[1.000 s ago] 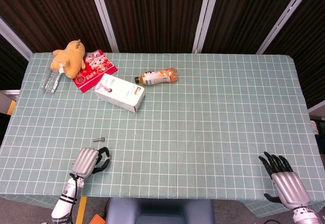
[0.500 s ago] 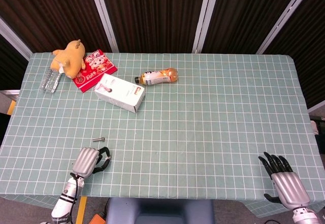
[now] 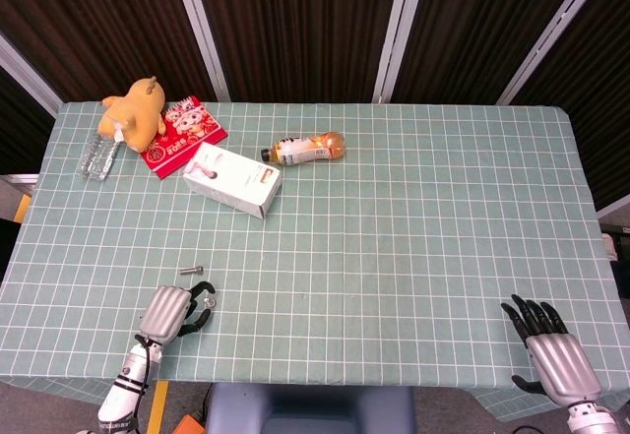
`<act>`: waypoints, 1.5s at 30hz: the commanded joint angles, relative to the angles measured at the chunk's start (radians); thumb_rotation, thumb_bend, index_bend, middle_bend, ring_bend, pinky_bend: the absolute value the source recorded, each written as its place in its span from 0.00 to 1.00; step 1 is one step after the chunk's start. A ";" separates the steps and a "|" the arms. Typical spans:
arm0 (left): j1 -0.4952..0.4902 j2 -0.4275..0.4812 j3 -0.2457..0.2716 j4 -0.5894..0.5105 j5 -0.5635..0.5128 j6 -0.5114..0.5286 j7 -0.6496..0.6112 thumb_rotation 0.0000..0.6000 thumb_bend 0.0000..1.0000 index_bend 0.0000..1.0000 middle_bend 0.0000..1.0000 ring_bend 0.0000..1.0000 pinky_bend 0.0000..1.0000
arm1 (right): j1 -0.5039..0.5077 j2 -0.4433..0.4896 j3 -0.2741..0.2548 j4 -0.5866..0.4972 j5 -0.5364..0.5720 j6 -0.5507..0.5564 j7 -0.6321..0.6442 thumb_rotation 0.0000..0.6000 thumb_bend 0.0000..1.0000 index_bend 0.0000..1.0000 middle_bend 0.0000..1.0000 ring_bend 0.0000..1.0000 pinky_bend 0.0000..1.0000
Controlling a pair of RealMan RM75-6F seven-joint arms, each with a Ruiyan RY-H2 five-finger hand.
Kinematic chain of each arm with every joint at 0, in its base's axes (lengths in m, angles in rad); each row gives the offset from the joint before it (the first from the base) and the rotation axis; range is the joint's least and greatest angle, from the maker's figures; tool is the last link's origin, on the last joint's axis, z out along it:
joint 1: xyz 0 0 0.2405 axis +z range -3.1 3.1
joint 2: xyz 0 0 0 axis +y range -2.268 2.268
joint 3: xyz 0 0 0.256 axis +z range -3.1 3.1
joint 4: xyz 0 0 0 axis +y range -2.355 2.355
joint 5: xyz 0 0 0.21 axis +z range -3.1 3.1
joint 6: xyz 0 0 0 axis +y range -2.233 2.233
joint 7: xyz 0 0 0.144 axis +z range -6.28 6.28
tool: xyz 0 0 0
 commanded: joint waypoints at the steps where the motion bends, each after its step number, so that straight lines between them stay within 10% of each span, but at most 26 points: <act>1: 0.001 0.005 0.001 -0.004 0.004 0.006 0.000 1.00 0.39 0.37 1.00 1.00 1.00 | 0.000 0.000 0.000 0.000 0.000 0.000 0.000 1.00 0.15 0.00 0.00 0.00 0.00; 12: 0.024 0.074 -0.079 0.041 -0.115 0.009 -0.055 1.00 0.41 0.36 1.00 1.00 1.00 | -0.004 0.005 -0.004 -0.002 -0.016 0.011 0.007 1.00 0.15 0.00 0.00 0.00 0.00; 45: -0.060 -0.140 -0.129 0.338 -0.169 -0.087 -0.085 1.00 0.41 0.47 1.00 1.00 1.00 | -0.013 0.007 -0.009 -0.005 -0.032 0.024 0.007 1.00 0.16 0.00 0.00 0.00 0.00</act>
